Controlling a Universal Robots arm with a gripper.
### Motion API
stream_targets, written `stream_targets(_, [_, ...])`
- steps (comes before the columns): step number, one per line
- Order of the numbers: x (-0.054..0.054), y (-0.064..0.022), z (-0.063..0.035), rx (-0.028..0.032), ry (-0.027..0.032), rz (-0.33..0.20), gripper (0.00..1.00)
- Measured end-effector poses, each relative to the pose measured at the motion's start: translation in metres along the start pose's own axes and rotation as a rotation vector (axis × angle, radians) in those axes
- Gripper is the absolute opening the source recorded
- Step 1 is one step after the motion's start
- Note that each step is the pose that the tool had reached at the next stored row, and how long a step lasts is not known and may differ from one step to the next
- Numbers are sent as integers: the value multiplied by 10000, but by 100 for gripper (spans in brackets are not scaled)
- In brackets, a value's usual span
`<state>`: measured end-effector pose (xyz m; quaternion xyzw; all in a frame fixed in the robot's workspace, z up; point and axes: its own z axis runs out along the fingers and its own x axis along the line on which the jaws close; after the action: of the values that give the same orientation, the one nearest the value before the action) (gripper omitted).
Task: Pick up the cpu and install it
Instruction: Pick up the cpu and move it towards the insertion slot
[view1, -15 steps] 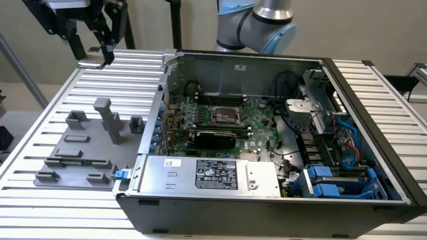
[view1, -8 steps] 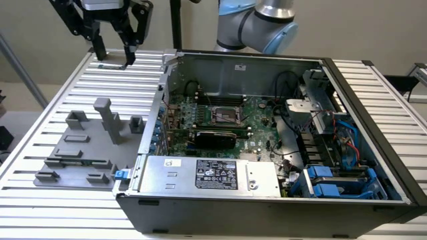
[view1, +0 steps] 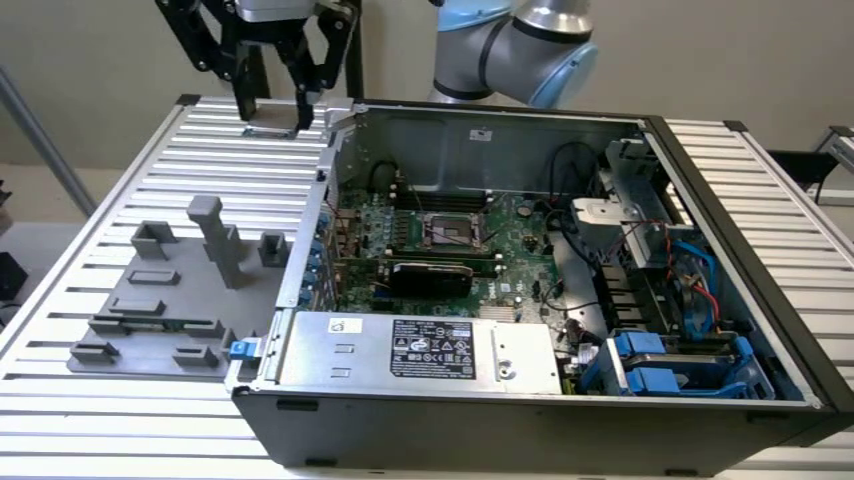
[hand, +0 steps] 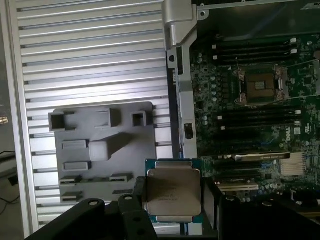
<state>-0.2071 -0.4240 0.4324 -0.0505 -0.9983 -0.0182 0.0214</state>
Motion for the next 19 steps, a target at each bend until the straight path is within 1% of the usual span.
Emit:
stream_targets(4, [-174, 98, 26, 8, 0, 0, 55])
stream_targets(14, [-563, 440, 147, 30, -3, 1, 55])
stream_targets(19, [-734, 611, 223, 42, -4, 2, 55])
